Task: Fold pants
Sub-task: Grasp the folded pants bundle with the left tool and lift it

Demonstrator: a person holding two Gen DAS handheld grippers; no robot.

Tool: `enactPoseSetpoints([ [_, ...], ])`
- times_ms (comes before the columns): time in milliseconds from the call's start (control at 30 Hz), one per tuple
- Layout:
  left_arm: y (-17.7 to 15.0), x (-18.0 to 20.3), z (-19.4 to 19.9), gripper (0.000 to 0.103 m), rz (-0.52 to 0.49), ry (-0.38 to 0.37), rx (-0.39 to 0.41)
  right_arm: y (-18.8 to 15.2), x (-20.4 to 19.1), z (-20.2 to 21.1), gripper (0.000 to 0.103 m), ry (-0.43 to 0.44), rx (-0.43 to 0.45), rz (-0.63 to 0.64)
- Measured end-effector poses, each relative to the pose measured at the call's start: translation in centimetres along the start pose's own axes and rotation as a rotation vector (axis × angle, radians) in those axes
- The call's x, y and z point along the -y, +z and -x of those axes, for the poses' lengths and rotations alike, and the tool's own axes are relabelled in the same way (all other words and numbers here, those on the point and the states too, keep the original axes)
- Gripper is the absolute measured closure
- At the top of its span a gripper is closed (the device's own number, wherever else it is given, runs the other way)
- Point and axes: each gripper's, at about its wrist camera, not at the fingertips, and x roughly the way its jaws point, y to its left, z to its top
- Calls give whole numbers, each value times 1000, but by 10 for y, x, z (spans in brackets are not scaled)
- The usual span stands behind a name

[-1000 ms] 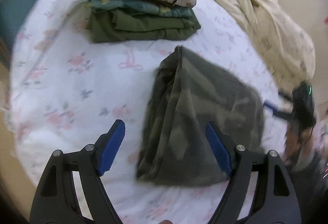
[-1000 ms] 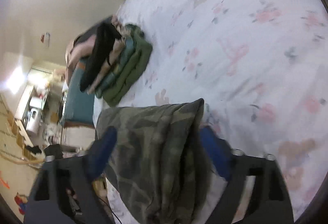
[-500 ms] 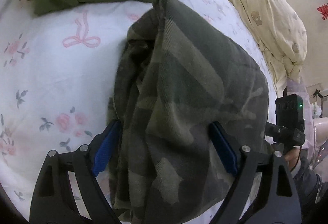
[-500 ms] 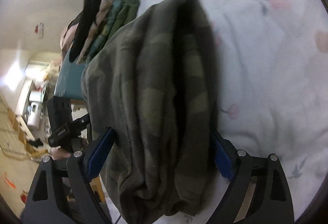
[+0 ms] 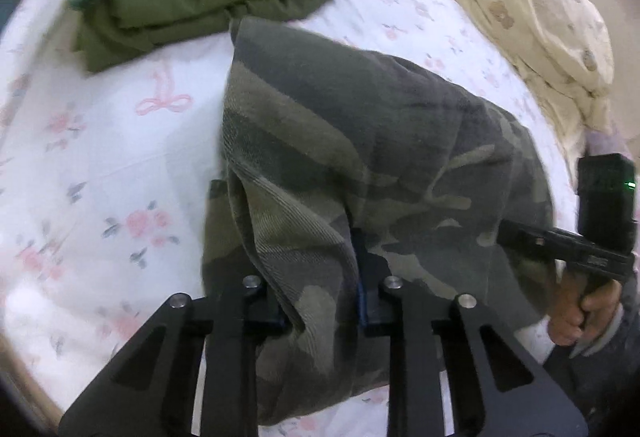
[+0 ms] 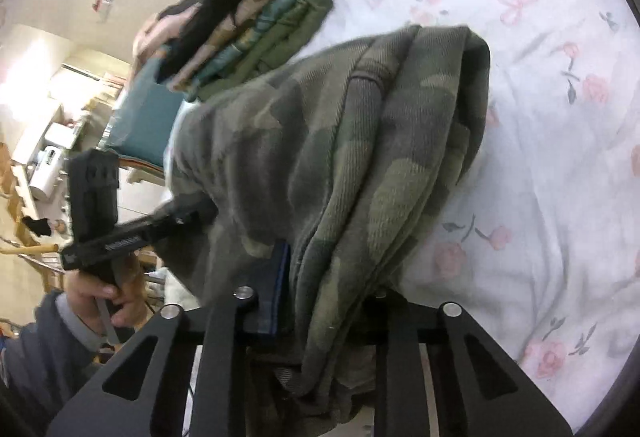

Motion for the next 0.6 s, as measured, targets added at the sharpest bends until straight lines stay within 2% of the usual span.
enactPoseSetpoints([
  [67, -5, 8, 9, 85, 30, 19, 7, 2, -12, 11, 87, 6, 6, 60],
  [200, -15, 15, 41, 86, 51, -19, 42, 10, -27, 34, 87, 49, 73, 86],
  [333, -21, 2, 75, 86, 113, -40, 111, 32, -58, 35, 88, 80, 69, 197],
  [500, -1, -7, 129, 86, 110, -19, 275, 81, -102, 36, 88, 146, 128, 299],
  [600, 31, -21, 162, 86, 92, 21, 386, 123, -132, 27, 88, 168, 145, 384],
])
